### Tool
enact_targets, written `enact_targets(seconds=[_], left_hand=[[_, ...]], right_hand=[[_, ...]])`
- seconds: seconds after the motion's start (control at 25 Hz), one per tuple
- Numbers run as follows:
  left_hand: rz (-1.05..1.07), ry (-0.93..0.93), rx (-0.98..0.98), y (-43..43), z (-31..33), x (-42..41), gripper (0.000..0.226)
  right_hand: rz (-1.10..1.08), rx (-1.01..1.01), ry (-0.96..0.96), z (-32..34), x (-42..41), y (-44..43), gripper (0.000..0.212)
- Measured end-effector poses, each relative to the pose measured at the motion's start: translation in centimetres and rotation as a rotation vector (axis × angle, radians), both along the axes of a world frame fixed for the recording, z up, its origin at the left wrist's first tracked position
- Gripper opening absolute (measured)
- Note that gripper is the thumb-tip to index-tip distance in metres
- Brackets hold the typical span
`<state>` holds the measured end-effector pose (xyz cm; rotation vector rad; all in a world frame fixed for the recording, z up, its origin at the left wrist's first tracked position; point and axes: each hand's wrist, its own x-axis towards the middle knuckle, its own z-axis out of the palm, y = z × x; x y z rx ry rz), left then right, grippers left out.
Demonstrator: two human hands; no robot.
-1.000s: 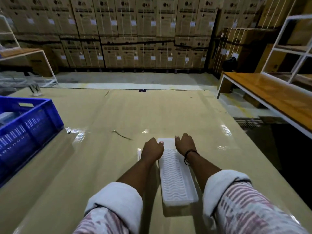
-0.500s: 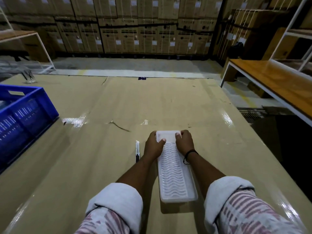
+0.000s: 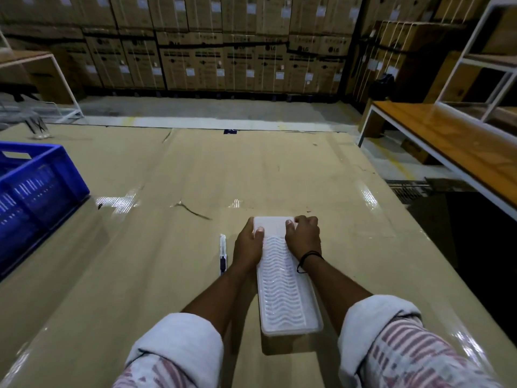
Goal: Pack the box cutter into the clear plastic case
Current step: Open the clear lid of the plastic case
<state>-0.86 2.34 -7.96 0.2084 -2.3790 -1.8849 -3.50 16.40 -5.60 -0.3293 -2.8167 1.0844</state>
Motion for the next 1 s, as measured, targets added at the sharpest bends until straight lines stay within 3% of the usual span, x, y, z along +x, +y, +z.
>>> enact_targets(seconds=[0.12, 0.24, 0.44, 0.56, 0.8, 1.0], left_hand=[[0.089, -0.14, 0.204, -0.5, 0.1, 1.1, 0.026], [0.092, -0.239, 0.44, -0.6, 0.2, 3.2, 0.055], [-0.023, -0.234, 0.568, -0.7, 1.3, 6.1, 0.062], [-0.073, -0.237, 0.653, -0.5, 1.7, 6.7, 0.065], [-0.141, -0.25, 0.639, -0.7, 0.6, 6.8, 0.062], [-0.059, -0.221, 0.53, -0.3, -0.4, 6.8, 0.053]], right_hand=[[0.065, 0.174, -0.024, 0.9, 2.2, -1.0, 0.048], [0.115, 0.364, -0.051, 1.5, 5.3, -2.2, 0.056], [0.124, 0.497, -0.281, 2.6, 7.7, -4.3, 0.1], [0.113, 0.552, -0.316, 2.8, 7.9, -5.0, 0.113], [0.097, 0.472, -0.304, 2.7, 7.6, -4.9, 0.115], [0.095, 0.42, -0.28, 2.4, 7.6, -4.5, 0.111]])
